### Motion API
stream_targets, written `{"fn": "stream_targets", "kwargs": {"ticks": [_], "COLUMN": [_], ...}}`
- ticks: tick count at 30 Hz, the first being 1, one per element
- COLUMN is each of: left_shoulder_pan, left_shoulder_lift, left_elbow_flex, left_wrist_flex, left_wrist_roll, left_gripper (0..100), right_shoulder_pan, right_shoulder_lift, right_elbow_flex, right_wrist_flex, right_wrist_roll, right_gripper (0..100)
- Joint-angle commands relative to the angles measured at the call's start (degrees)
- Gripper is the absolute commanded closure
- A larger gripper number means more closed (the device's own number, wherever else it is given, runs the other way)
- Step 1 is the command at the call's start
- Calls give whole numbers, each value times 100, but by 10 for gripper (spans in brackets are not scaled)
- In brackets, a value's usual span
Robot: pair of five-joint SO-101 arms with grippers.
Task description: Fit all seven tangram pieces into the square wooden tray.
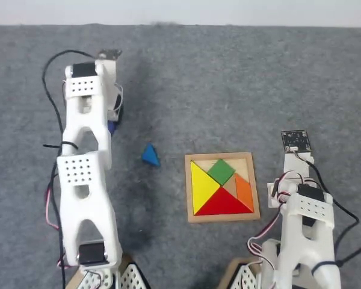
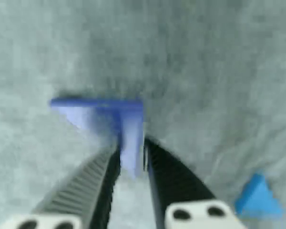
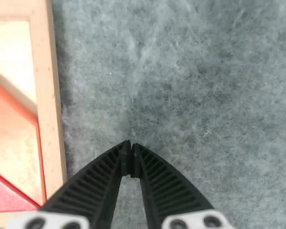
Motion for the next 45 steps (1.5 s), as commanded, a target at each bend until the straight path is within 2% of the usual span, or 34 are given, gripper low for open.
{"fn": "stream_targets", "kwargs": {"ticks": [1,5,10,16,19,27,36,40,45], "left_shoulder_pan": [185,220,114,132,105,53,-44,-44,-26], "left_shoulder_lift": [-1363,-2910,-4273,-3552,-2831,-1020,167,255,-475], "left_elbow_flex": [1622,3011,3591,3574,3222,971,-804,-1042,268], "left_wrist_flex": [193,-378,-1714,-3112,-3358,-2699,-695,264,237], "left_wrist_roll": [-237,-448,-185,237,396,457,202,-53,-334], "left_gripper": [921,921,916,916,916,916,920,921,931], "right_shoulder_pan": [84,84,84,84,84,84,75,75,75], "right_shoulder_lift": [-22,-22,-22,-22,-22,-22,-22,-22,-22], "right_elbow_flex": [-62,-62,-62,-62,-62,-62,-62,-62,-62], "right_wrist_flex": [-119,-119,-119,-119,-119,-119,-119,-119,-119], "right_wrist_roll": [-26,-26,-26,-26,-26,-26,-26,-26,-26], "right_gripper": [991,991,991,991,991,991,991,991,991]}}
